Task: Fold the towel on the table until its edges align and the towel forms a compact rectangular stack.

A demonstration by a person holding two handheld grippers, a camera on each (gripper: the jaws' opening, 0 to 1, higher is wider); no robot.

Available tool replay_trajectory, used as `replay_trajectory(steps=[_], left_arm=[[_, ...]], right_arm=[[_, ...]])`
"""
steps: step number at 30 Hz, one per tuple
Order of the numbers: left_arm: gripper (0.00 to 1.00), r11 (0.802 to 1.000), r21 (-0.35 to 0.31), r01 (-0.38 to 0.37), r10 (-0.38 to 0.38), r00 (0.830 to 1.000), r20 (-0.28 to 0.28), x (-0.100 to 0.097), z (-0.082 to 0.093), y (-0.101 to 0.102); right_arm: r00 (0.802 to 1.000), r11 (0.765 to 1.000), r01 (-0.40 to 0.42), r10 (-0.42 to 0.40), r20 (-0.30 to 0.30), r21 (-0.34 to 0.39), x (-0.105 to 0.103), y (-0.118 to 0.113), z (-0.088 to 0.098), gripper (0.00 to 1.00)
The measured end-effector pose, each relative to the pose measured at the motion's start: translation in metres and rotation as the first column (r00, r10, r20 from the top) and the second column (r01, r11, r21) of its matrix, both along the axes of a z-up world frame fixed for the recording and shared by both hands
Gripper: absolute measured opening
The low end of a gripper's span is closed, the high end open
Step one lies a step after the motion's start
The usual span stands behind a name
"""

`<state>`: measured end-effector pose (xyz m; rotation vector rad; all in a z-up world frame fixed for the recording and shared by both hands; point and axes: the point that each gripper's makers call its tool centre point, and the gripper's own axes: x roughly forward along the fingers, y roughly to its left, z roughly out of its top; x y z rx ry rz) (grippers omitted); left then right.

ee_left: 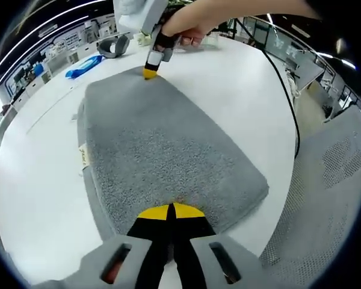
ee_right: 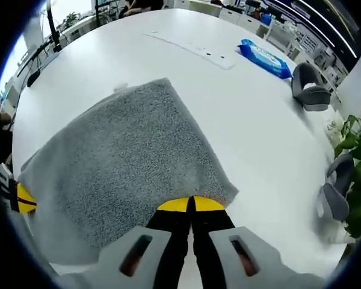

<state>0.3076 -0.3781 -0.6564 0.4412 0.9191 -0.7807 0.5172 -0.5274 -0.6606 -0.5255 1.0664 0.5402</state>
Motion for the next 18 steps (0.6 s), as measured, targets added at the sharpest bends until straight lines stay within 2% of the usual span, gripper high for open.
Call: replay_trajectory(steps=[18], left_arm=[[0.00, 0.998, -0.057, -0.008, 0.008, 1.000, -0.015, 0.004, 0.000, -0.012]], right_arm=[[1.000, 1.000, -0.003, 0.003, 0.025, 0.017, 0.014, 0.002, 0.000, 0.00]])
